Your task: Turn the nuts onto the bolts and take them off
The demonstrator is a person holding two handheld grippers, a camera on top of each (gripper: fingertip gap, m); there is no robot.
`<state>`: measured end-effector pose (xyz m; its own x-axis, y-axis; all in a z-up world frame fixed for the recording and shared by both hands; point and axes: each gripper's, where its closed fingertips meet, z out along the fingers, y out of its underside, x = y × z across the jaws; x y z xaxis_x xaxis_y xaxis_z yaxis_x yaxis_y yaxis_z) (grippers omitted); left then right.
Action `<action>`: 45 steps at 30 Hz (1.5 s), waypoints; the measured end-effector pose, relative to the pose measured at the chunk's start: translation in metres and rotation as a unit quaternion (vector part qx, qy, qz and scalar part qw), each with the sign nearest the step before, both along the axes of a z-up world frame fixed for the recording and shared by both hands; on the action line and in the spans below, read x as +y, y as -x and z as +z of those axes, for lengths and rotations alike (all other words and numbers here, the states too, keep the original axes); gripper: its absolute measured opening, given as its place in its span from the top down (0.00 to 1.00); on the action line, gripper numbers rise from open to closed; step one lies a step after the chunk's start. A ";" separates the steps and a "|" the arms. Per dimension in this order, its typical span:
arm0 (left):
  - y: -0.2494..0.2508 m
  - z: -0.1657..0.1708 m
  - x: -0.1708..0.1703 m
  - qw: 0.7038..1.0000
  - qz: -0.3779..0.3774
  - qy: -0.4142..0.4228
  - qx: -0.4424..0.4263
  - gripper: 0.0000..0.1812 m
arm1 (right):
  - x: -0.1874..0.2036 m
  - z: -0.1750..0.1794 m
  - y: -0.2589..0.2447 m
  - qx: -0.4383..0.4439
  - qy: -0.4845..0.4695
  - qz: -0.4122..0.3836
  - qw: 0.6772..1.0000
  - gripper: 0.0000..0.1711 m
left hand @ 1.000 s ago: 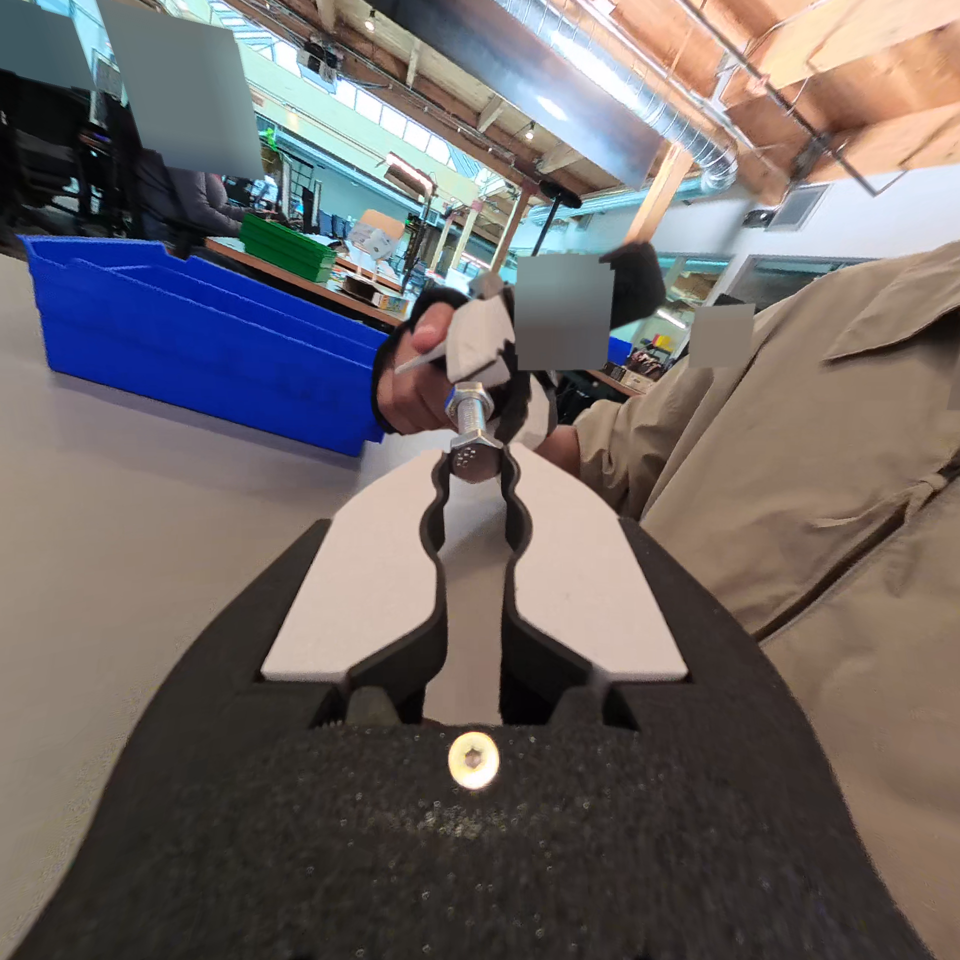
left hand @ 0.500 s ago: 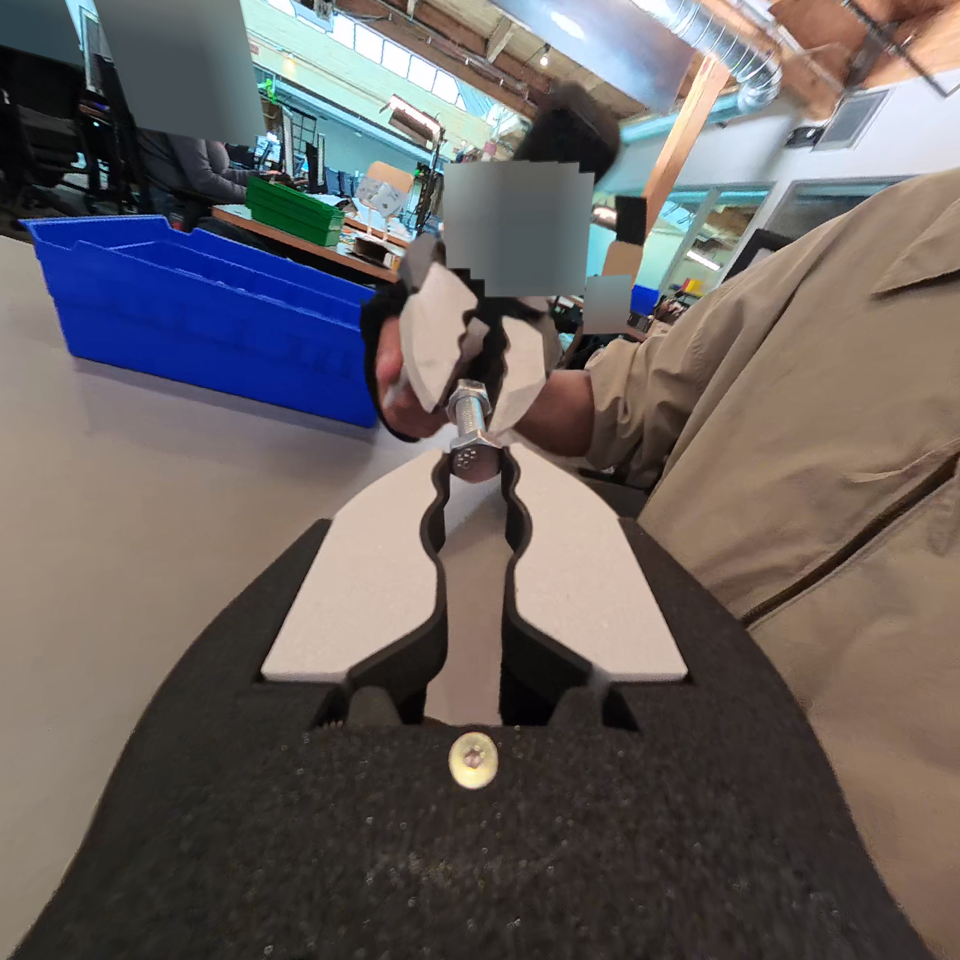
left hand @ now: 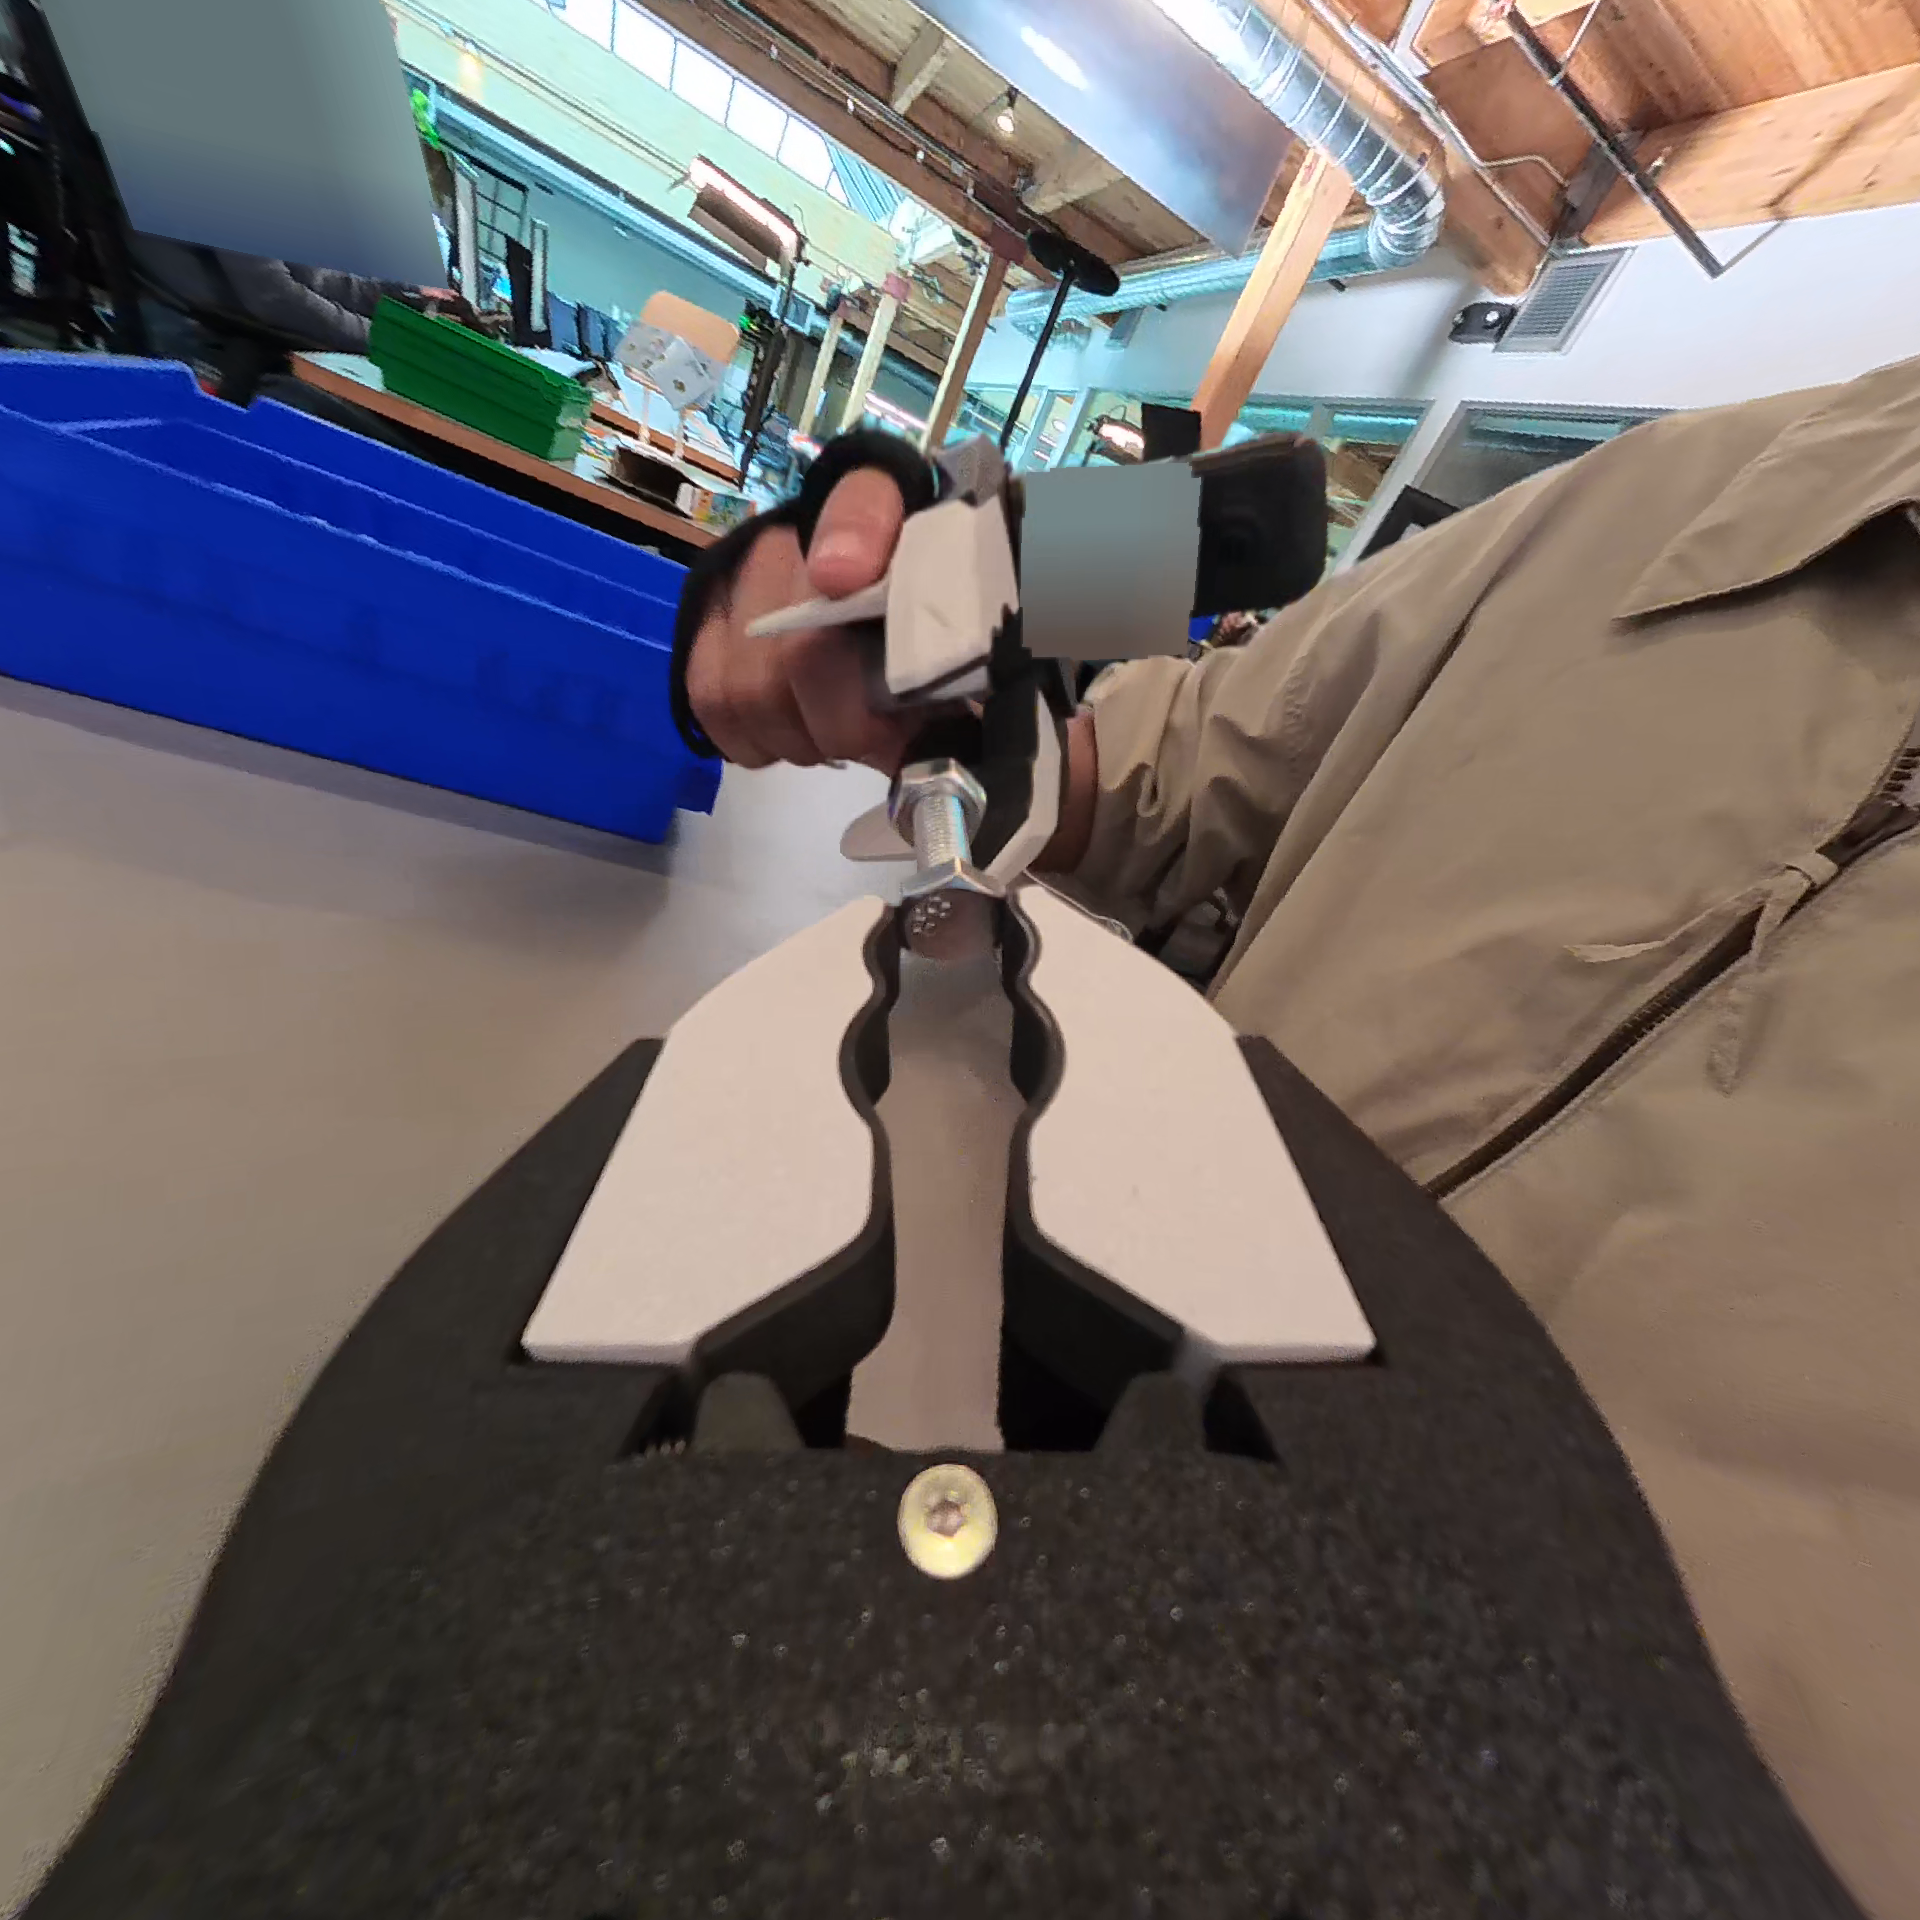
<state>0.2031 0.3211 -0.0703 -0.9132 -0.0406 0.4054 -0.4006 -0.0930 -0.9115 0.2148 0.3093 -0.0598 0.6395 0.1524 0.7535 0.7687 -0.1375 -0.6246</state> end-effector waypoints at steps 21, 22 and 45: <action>-0.004 0.004 0.006 1.000 0.021 0.000 -0.016 0.90 | 0.004 0.002 0.002 0.143 -0.015 -0.013 0.990 0.76; -0.003 0.004 0.006 1.000 0.017 0.002 -0.013 0.90 | 0.004 0.000 0.003 0.070 -0.013 -0.021 0.997 0.77; -0.007 0.006 0.010 0.999 0.037 -0.003 -0.022 0.90 | 0.007 -0.005 -0.003 0.119 -0.020 -0.029 0.992 0.76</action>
